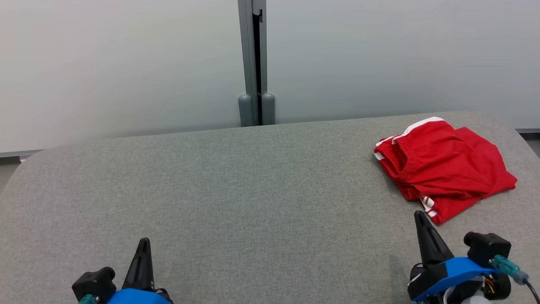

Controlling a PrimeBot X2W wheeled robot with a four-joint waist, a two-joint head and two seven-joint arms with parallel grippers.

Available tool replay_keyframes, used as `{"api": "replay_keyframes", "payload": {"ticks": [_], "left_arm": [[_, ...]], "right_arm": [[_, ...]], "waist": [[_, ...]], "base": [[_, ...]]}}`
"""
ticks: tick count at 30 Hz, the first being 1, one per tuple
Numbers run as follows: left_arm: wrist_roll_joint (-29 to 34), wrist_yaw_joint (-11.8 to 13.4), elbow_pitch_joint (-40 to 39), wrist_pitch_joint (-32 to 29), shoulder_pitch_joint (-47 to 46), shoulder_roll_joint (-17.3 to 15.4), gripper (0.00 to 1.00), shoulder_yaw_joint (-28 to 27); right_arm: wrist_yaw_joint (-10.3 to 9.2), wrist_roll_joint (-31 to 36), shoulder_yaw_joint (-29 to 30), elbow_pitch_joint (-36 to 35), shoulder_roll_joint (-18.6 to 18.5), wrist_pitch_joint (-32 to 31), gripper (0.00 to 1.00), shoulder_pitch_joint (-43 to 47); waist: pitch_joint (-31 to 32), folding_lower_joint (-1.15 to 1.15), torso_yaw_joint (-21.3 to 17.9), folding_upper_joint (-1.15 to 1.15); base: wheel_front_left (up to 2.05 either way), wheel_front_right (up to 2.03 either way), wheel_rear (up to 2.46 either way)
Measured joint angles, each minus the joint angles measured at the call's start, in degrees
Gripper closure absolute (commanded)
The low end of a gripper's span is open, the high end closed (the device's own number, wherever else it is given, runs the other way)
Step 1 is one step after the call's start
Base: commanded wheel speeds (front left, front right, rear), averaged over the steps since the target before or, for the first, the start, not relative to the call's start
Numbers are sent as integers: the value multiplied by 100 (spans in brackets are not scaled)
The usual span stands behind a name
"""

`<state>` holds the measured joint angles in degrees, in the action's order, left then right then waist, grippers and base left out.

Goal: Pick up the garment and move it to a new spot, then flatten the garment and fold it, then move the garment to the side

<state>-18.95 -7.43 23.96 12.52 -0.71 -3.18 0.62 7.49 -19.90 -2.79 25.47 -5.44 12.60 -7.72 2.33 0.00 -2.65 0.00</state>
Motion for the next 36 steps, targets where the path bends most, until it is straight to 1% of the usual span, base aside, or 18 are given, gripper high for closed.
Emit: {"api": "replay_keyframes", "payload": {"ticks": [15,36], "left_arm": [[-1471,0,-214,-357,-64,2,100,-129],[-3217,1,-448,-817,-190,16,100,-296]], "right_arm": [[0,-1448,163,-246,49,-353,100,8],[-1,-3169,389,-502,116,-823,100,60]], "waist": [[-31,0,36,0],[-77,0,85,0]], "base": [[0,0,0],[0,0,0]]}}
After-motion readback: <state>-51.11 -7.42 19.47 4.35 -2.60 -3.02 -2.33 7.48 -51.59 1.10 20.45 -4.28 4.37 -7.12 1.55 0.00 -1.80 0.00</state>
